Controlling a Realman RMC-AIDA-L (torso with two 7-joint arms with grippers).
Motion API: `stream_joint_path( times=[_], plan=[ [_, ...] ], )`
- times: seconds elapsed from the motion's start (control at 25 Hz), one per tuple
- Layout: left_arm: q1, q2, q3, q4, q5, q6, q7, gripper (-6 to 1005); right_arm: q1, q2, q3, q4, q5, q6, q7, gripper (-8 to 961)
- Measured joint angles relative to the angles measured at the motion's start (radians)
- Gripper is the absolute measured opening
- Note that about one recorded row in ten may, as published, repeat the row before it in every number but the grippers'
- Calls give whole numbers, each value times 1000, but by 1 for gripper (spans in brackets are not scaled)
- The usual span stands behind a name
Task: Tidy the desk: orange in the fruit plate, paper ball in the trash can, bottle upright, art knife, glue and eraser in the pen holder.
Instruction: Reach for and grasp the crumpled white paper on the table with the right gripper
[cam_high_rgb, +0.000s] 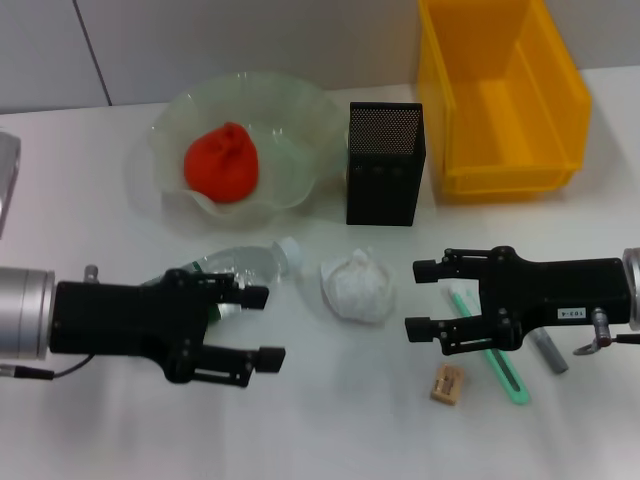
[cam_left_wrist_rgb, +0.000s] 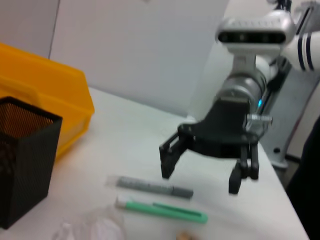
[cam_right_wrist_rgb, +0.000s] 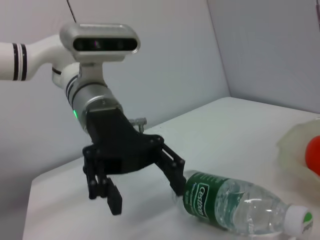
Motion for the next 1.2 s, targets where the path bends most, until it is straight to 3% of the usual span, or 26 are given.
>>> stream_joint_path(
  times=[0.4, 0.6, 0.84, 0.92, 0.96, 1.12, 1.2],
  plan=[
    [16, -9, -1, 1, 36, -17, 36, 813, -2, 0, 0, -10, -13, -7, 32, 833],
    [18, -10, -1, 3, 37, -17, 37, 813, 25, -3, 1, -135, -8, -74, 241, 833],
    [18, -15, -1, 4, 38, -19, 38, 812, 128, -42, 2, -307, -78, -201, 519, 833],
    [17, -15, -1, 4, 38, -21, 38, 812, 212, -61, 1, -353, -192, -239, 606, 832],
    [17, -15, -1, 4, 38, -21, 38, 812, 212, -61, 1, -353, -192, -239, 606, 832],
    [14, -16, -1, 4, 38, -25, 38, 812, 331, -73, -62, -354, -366, -244, 640, 830],
    [12, -17, -1, 4, 38, -25, 37, 812, 348, -72, -84, -354, -382, -237, 641, 829]
  ],
)
